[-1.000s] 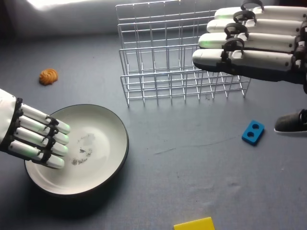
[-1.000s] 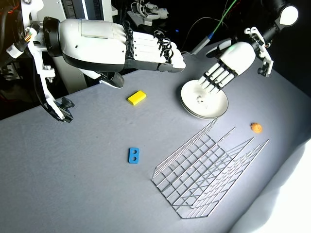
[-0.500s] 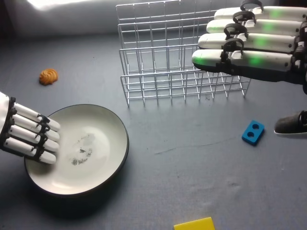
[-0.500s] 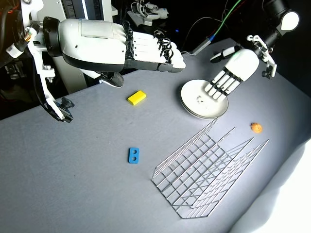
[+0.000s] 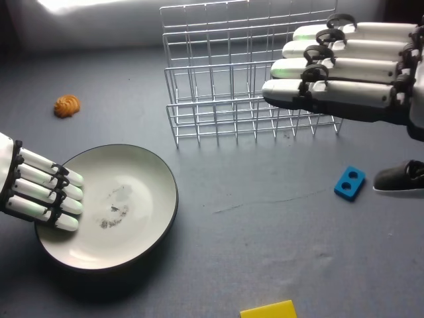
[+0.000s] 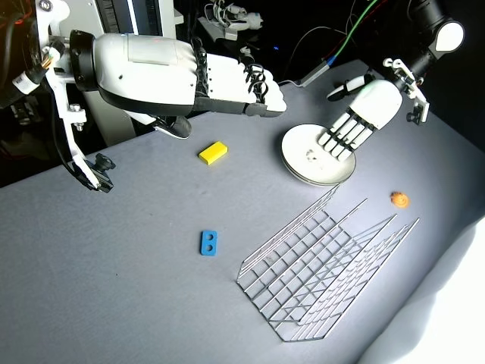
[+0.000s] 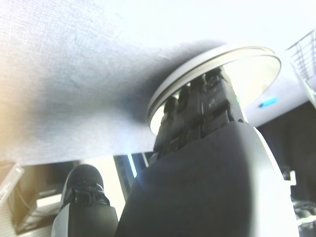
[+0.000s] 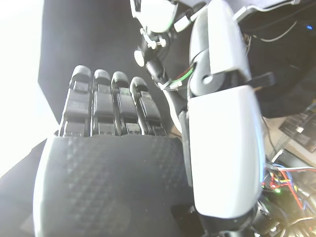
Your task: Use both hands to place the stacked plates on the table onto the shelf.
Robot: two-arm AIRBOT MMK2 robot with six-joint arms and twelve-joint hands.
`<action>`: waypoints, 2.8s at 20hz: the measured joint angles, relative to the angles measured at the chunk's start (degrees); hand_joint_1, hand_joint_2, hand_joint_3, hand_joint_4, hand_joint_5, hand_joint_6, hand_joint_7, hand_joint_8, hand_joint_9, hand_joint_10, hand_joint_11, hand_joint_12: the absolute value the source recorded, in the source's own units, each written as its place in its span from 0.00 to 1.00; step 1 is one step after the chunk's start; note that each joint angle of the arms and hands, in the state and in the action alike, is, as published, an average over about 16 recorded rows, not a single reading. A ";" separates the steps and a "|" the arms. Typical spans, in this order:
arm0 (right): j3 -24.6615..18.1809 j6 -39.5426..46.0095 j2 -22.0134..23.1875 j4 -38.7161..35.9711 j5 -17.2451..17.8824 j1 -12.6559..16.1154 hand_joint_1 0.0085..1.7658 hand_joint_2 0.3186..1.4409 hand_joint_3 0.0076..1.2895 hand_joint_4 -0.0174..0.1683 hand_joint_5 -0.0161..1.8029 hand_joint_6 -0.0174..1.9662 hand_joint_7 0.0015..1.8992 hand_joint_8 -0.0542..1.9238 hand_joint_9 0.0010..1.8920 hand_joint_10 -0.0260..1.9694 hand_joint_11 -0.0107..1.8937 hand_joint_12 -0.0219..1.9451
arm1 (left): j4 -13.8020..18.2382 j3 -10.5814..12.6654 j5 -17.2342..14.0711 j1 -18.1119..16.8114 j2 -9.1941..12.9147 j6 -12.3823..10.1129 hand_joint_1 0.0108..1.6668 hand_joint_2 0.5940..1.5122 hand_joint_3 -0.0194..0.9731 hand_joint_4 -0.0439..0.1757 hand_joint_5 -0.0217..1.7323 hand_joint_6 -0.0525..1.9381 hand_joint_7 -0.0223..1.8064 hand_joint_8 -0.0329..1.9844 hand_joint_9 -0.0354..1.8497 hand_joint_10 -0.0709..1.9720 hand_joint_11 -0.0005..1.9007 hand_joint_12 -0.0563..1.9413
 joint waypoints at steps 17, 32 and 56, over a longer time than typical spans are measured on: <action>1.05 -7.40 -14.70 -3.68 -14.97 3.45 0.69 0.60 0.01 0.11 0.02 0.02 0.01 0.04 0.01 0.01 0.02 0.01 | -0.76 -7.46 4.37 -1.06 -0.05 -0.64 0.00 0.51 0.04 0.21 0.01 0.02 0.01 0.01 0.03 0.04 0.01 0.03; 14.68 -11.48 -34.49 -3.16 -22.01 1.35 0.68 0.62 0.01 0.10 0.02 0.02 0.01 0.04 0.01 0.01 0.02 0.11 | 0.08 -11.20 6.47 -4.02 -0.03 -2.68 0.00 0.50 0.04 0.21 0.02 0.02 0.01 0.01 0.03 0.04 0.01 0.03; 26.10 -15.51 -45.91 -0.75 -17.75 1.56 0.66 0.64 0.01 0.07 0.30 0.13 0.30 0.13 0.34 0.06 0.22 0.56 | 0.39 -11.47 6.66 -4.70 0.00 -3.11 0.00 0.50 0.04 0.21 0.01 0.02 0.01 0.01 0.03 0.04 0.01 0.03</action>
